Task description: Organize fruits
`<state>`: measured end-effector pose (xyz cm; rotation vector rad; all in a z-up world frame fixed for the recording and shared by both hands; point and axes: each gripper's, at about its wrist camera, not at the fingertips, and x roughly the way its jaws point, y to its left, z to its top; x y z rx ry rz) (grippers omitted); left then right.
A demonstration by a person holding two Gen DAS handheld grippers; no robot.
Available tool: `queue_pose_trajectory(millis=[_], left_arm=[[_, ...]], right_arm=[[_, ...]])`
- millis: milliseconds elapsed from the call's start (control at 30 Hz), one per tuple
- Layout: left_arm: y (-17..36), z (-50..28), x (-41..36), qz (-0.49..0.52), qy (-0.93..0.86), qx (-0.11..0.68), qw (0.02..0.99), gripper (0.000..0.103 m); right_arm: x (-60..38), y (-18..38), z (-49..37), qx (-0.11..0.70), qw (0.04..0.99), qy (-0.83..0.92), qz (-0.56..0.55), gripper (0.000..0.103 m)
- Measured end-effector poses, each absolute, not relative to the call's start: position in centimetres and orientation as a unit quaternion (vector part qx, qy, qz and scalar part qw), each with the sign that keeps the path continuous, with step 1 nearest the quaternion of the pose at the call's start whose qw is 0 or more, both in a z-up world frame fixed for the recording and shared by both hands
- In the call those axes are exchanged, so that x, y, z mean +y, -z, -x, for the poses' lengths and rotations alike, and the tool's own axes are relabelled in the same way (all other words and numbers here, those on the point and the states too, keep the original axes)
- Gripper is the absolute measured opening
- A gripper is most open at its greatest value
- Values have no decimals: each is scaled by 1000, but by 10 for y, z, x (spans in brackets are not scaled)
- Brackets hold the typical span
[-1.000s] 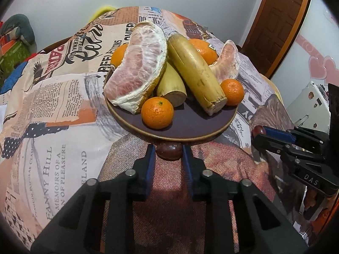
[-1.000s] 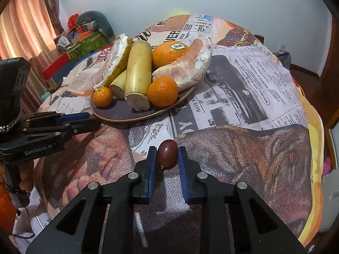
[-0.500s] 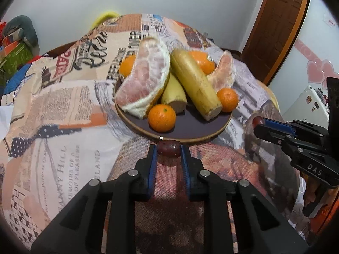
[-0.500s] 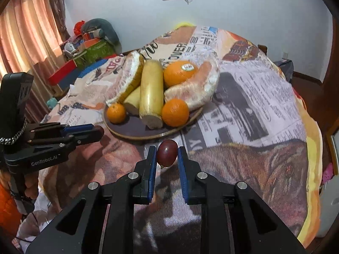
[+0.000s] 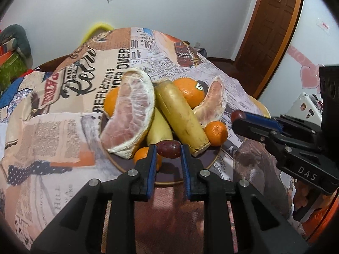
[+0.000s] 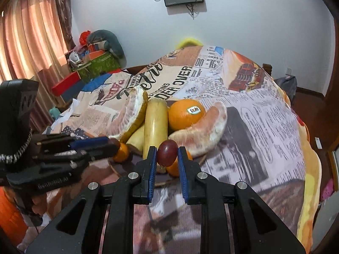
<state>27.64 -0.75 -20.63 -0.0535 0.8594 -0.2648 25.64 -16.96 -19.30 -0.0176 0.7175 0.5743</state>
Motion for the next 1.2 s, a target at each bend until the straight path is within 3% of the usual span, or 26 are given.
queue_pose_trajectory(millis=[433,600,767,1200], left_arm=[[221,-295,-16,18,140,427,893,22],[222,-293,-19,10,139,423,895,29],[215,-289,-20,6,133,416,900,30],[115,-220,-2,20,112,308,945,30]], right_arm=[[-153,211,-281,360,889,-282,20,19],[-156,211,-284,364,885,-289,11,22],[-159,207,-283,362,887,-286,9,22],[-185,122,-224,270,924,-270,0,22]])
